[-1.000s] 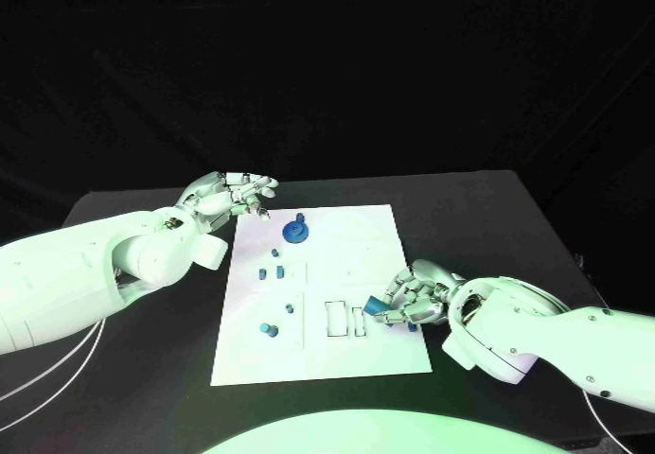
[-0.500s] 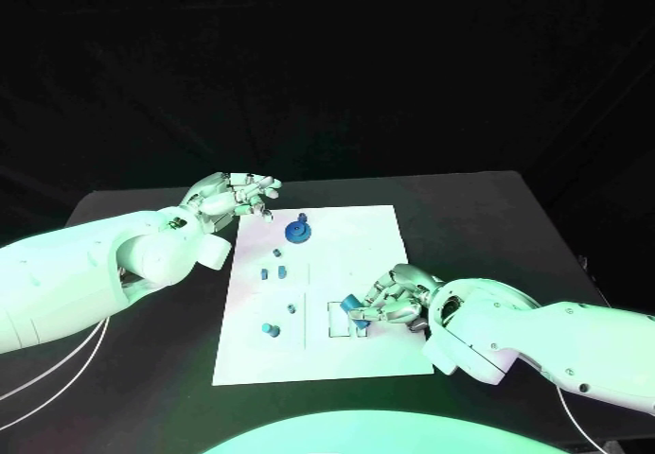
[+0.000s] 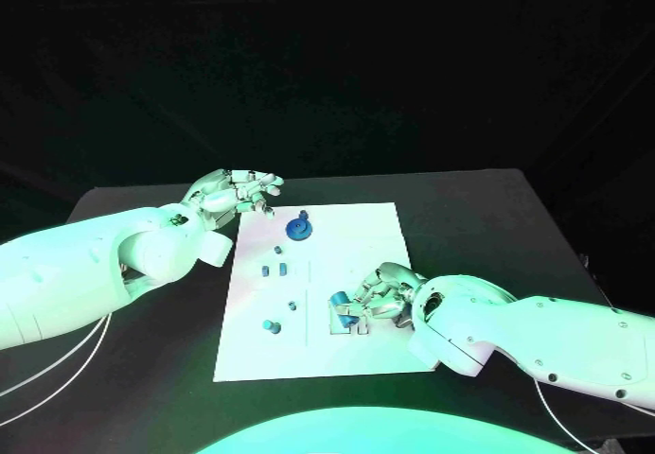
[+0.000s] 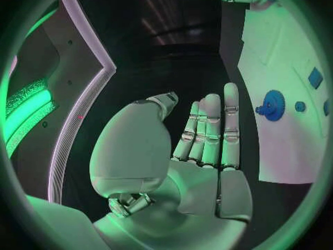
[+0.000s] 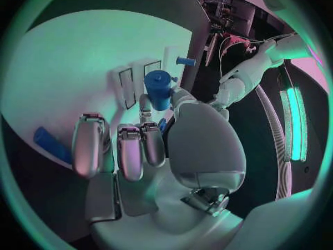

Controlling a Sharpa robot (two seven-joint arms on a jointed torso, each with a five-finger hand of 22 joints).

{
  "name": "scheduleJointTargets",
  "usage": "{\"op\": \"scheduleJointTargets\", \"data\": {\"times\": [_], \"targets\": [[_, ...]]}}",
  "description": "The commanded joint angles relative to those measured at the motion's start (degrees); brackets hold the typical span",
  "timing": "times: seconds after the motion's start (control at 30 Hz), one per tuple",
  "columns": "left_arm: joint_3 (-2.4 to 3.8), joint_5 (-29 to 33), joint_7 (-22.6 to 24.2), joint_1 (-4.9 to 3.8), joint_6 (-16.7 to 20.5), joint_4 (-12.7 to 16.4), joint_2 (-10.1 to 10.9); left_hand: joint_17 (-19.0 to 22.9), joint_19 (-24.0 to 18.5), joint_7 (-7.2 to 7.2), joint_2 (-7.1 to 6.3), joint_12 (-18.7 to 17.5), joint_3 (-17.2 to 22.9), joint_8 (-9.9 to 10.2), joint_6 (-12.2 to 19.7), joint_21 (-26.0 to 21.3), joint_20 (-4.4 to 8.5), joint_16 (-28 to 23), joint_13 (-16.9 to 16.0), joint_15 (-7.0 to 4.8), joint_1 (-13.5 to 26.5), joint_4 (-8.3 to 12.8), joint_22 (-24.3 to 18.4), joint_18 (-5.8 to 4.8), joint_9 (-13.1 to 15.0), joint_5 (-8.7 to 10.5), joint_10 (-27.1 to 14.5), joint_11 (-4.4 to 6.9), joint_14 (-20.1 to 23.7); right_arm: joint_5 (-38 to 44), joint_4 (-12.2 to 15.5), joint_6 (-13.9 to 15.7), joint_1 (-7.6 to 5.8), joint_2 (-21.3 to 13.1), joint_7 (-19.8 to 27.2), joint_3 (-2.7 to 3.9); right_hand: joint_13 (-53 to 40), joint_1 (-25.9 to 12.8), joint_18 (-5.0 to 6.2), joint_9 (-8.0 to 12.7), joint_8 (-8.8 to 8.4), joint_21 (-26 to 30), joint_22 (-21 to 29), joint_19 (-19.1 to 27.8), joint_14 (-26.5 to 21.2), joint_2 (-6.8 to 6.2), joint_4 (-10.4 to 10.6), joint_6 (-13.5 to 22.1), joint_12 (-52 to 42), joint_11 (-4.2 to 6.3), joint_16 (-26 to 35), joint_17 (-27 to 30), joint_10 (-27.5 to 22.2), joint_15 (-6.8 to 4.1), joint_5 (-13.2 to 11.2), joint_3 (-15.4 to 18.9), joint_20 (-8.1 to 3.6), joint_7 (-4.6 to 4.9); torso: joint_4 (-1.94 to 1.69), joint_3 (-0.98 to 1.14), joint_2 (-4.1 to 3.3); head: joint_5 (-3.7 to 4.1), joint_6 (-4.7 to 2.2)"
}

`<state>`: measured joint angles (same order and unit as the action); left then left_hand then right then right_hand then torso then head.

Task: Assemble the parts on the task board

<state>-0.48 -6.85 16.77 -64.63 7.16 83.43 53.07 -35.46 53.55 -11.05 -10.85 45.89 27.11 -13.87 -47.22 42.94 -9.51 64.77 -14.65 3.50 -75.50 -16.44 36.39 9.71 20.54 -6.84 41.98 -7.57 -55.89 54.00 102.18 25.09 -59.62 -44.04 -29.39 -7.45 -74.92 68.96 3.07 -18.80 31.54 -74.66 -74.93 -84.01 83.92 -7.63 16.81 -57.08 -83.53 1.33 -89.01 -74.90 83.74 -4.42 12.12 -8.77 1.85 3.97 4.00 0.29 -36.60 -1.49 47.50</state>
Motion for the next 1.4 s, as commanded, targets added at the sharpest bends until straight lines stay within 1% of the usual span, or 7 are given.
{"op": "scheduleJointTargets", "data": {"times": [0.03,0.73,0.93,1.0,1.1,1.23,1.4], "targets": [[0.03,0.3,0.7,-0.01,-0.9,0.2,0.0,-0.1,0.5,0.06,0.23,0.4,-0.3,-0.2,0.4,-0.2,-0.07,0.2,-0.1,0.48,0.2,-0.1,0.0,0.8,0.0,0.18,-0.5,-0.06,0.1,2.0,-0.3,-1.6,0.34,0.4,-0.4,-0.02,-7.8,-0.5,-0.32,-9.1,0.07,-0.1,-10.7,-2.0,5.7,0.04,-0.1,-1.6,-0.3,0.21,-0.3,-13.1,1.8,-0.49,-0.2,0.2,-0.43,-1.51,0.05,0.01,0.0,-0.23,0.17],[0.03,0.2,0.6,-0.01,-0.9,0.2,0.2,-0.1,0.5,0.06,0.23,0.4,-0.3,-0.2,0.4,-0.2,-0.07,0.2,-0.1,0.48,0.2,-0.1,0.0,0.8,0.0,0.18,-0.5,-0.06,0.1,3.2,0.1,-1.4,0.79,0.2,-0.9,-0.05,-8.0,-0.6,-0.31,-9.1,0.14,0.0,-10.7,-1.9,5.7,-0.11,-0.1,-1.6,-0.4,0.22,-0.3,-13.1,1.9,-0.5,-0.1,0.2,-0.43,-1.53,0.04,0.03,0.04,-0.62,0.5],[0.03,0.2,0.6,-0.01,-0.9,0.2,0.2,-0.1,0.5,0.06,0.23,0.4,-0.3,-0.2,0.4,-0.2,-0.07,0.2,-0.1,0.48,0.2,-0.1,0.0,0.8,0.0,0.18,-0.5,-0.06,0.1,4.6,-0.2,-0.5,0.82,0.4,-1.3,-0.05,-7.7,-3.4,-0.26,-9.1,0.35,0.4,-10.7,-1.9,5.6,-0.13,0.1,-1.5,0.1,0.11,-0.2,-13.0,1.7,-0.41,-0.1,1.0,-0.38,-1.4,0.01,-0.02,0.02,-0.48,0.35],[0.03,0.2,0.6,-0.01,-0.9,0.1,0.2,-0.1,0.5,0.06,0.23,0.4,-0.3,-0.2,0.4,-0.2,-0.07,0.2,-0.1,0.48,0.2,-0.1,0.0,0.8,0.0,0.18,-0.5,-0.06,0.1,5.4,-0.3,-0.2,0.82,0.4,-1.4,-0.05,-7.7,-5.7,-0.23,-9.1,0.48,0.5,-10.7,-1.8,5.6,-0.01,0.1,-1.4,0.3,0.12,-0.2,-13.0,1.6,-0.35,0.0,1.7,-0.34,-1.36,0.01,-0.03,0.01,-0.48,0.35],[0.03,0.2,0.6,-0.01,-0.9,0.1,0.1,-0.1,0.5,0.06,0.23,0.4,-0.3,-0.2,0.4,-0.2,-0.07,0.2,-0.1,0.48,0.2,-0.1,0.0,0.8,0.0,0.18,-0.5,-0.06,0.1,7.4,-0.5,0.1,0.82,0.5,-1.6,-0.04,-7.8,-11.1,-0.25,-9.4,1.08,0.5,-10.8,-1.9,5.8,0.43,0.1,-1.0,0.4,-0.02,-0.4,-13.6,1.6,-0.29,-0.2,5.0,-0.26,-1.28,0.01,-0.02,0.03,-0.91,0.45],[0.03,0.2,0.5,-0.01,-0.9,0.1,0.0,-0.1,0.5,0.06,0.23,0.4,-0.3,-0.2,0.4,-0.2,-0.07,0.2,-0.1,0.48,0.2,-0.1,0.0,0.8,0.0,0.18,-0.5,-0.06,0.1,8.6,-0.6,0.1,0.82,0.5,-1.7,-0.04,-7.2,-12.9,-0.07,-9.5,1.36,1.7,-10.7,-1.6,5.7,0.73,0.2,0.2,1.4,-0.36,-0.3,-13.3,1.0,-0.01,0.1,10.6,-0.03,-0.9,-0.01,-0.02,0.04,-1.02,0.42],[0.03,0.2,0.5,-0.01,-0.9,0.1,0.1,-0.1,0.5,0.06,0.23,0.4,-0.3,-0.2,0.4,-0.2,-0.07,0.2,-0.1,0.48,0.2,-0.1,0.0,0.8,0.0,0.18,-0.5,-0.06,0.1,9.7,-0.3,0.0,0.82,0.2,-1.2,-0.04,-6.8,-12.5,0.11,-9.4,1.3,2.8,-10.4,-1.3,5.6,1.41,0.1,0.9,2.0,-0.55,-0.1,-12.8,0.6,0.14,0.2,12.1,0.11,-0.68,0.02,0.0,0.05,-1.07,0.42]]}}
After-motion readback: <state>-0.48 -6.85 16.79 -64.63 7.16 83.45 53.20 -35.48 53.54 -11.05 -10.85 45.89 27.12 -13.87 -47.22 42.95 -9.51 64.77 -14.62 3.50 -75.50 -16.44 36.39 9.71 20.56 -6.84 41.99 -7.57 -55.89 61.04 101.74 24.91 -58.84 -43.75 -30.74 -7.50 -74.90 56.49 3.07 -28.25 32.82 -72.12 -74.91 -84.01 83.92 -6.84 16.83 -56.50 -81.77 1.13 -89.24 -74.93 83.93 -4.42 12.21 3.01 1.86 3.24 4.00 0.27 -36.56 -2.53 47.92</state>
